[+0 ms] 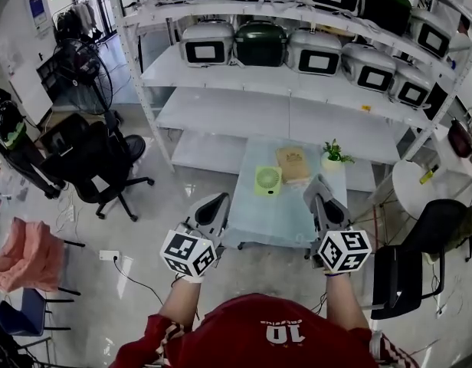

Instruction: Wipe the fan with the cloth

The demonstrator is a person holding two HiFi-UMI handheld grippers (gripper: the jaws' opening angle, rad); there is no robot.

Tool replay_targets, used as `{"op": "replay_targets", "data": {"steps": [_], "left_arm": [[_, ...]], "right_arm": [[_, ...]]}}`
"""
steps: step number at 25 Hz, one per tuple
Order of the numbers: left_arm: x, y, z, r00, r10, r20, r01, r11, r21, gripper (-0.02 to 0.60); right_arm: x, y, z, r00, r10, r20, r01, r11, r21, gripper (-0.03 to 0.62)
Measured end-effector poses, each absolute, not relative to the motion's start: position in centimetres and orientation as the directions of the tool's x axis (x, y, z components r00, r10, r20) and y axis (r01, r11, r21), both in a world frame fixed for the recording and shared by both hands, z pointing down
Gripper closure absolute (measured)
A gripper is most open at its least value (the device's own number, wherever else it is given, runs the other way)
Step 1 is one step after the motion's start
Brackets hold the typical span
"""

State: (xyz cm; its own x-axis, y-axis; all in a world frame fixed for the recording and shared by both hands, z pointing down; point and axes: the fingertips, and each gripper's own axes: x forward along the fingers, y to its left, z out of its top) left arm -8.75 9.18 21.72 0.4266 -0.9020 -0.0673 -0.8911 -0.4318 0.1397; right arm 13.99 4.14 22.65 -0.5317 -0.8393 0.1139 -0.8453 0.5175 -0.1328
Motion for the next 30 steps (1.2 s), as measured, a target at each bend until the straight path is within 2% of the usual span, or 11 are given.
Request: {"op": "replay_targets", "data": {"steps": [14,17,30], "left_arm": [[-2.8,5.7,21.6,0.434,-0.901,-0.016,-0.897,-0.434,0.087,0.577],[-2.0,5.5,22.0,0.431,-0.902,-0.019,-0.895,-0.43,0.117,0.577],[-1.0,1.9,26.5,0.446,-0.894,0.05,-0.893,-0.44,0.098,0.577]], "right_arm": [[18.3,1.0,23.8,-0.562,-0.822,0.096,-0.821,0.54,-0.186,0.574],[19.2,0.7,24.6,-0.569,-0.816,0.098,-0.816,0.545,-0.192,0.573],[19.6,-2.6,28.4,-0.543,-0.826,0.154,-0.837,0.515,-0.188,0.573]]}}
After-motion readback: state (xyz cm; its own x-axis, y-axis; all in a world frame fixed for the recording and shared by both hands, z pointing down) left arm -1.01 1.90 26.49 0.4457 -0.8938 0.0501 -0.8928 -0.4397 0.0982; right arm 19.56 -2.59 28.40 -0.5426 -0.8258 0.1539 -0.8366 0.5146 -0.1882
